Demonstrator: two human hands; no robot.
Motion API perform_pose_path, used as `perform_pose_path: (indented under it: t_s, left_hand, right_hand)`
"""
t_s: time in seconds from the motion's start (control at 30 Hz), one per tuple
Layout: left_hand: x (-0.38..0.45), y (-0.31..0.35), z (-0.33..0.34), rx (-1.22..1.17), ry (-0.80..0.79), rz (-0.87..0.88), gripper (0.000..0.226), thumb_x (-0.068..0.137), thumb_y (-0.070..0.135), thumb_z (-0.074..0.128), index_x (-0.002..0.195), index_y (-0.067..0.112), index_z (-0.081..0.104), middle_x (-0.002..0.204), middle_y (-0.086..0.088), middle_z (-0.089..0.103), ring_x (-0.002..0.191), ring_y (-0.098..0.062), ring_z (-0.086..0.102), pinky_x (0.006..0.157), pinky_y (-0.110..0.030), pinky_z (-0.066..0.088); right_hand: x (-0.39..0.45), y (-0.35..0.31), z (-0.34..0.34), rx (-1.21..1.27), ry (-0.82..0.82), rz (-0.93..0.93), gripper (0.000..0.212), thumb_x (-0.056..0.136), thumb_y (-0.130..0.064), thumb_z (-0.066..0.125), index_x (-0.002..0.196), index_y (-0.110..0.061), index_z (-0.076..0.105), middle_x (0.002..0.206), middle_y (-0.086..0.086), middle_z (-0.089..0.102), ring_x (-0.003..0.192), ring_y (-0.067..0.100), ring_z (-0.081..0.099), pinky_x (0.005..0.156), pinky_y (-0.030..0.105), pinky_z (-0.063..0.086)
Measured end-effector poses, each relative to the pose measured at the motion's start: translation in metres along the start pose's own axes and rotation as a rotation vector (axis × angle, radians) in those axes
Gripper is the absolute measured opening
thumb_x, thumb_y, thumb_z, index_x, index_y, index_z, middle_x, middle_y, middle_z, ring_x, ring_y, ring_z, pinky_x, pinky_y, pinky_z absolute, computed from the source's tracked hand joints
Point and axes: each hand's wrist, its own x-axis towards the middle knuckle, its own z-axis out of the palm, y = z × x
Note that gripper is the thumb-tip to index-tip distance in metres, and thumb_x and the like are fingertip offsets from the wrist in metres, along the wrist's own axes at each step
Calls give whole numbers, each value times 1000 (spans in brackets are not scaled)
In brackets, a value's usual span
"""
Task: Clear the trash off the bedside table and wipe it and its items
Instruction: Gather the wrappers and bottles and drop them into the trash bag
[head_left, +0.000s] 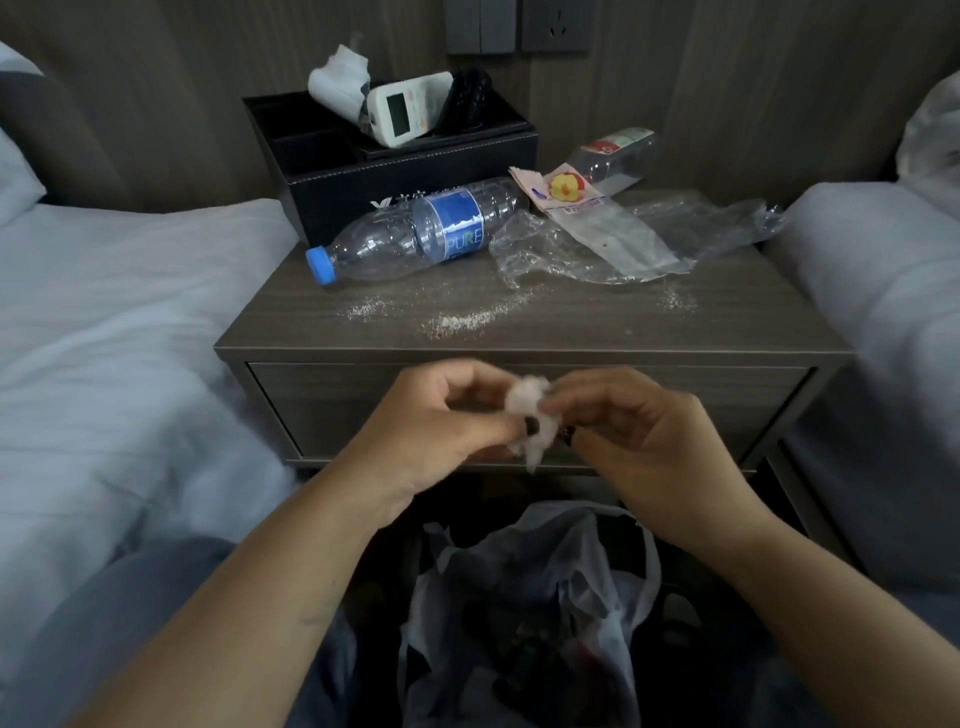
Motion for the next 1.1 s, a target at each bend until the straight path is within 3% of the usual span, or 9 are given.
perform_pose_path:
  t_s: [0.2,0.37,0.47,0.57,0.67,0.77,0.9,0.97,1.1]
  left_hand:
    - [13,-57,28,705,-342,-261,17,74,22,81,70,36,74,68,14,71,63,4,64,52,-12,44]
    - [25,-127,59,962,-473,-411,15,83,12,69,96,11,77,101,-2,73,98,-13,66,73,-18,47]
    - [25,-168,68,1145,-611,-619,10,87,15,67,78,12,68,93,-5,66,111,-19,59,82,-23,42]
    - [11,-202,68,1220,-456,-626,21,88,26,67,108,20,68,117,1,64,111,-13,53,74,-20,36]
    - [1,-223,68,1199,-285,-578,36,89,28,64,122,14,63,126,-7,63,115,-23,59,87,-26,44]
    - [12,-208,61,1148,-214,-591,36,89,29,60,121,11,63,122,-10,65,112,-27,60,93,-32,48]
    - [33,-143,54,1000,-161,-436,31,83,36,60,111,24,63,100,5,62,93,-18,63,73,-29,52]
    - [28,-103,54,921,-119,-279,36,79,46,59,112,31,61,93,15,61,87,-8,62,70,-25,50]
    - [20,-31,39,816,-3,15,19,69,44,56,85,39,65,68,19,69,70,3,66,68,-20,52]
  right_hand:
    - [-26,40,-31,-615,-264,328,29,85,-9,60,100,-32,69,92,-24,52,79,-13,54,62,-2,40]
    - [-43,58,-34,-720,-417,448,30,89,-22,60,118,-28,60,122,-6,47,103,9,55,70,8,39]
    - [-38,55,-30,-699,-435,432,24,88,-23,58,112,-27,62,118,-5,48,95,9,57,68,15,46]
    - [-27,48,-28,-682,-385,380,24,88,-23,57,111,-25,63,113,-6,50,96,12,56,70,20,50]
    - [-15,41,-29,-716,-344,368,29,89,-26,59,118,-25,60,119,-3,49,104,15,53,79,23,46]
    - [-1,31,-27,-710,-323,325,25,89,-24,59,115,-24,63,119,-1,54,104,16,54,81,25,47]
    - [17,14,-23,-585,-157,186,16,92,-26,59,105,-27,68,95,-14,60,82,-3,56,58,4,41]
    - [23,2,-20,-490,-32,74,13,92,-25,59,98,-28,70,84,-19,63,72,-7,58,60,-1,40]
    - [42,-27,-20,-291,222,-110,12,89,-19,61,90,-27,70,77,-13,69,67,5,68,61,16,53]
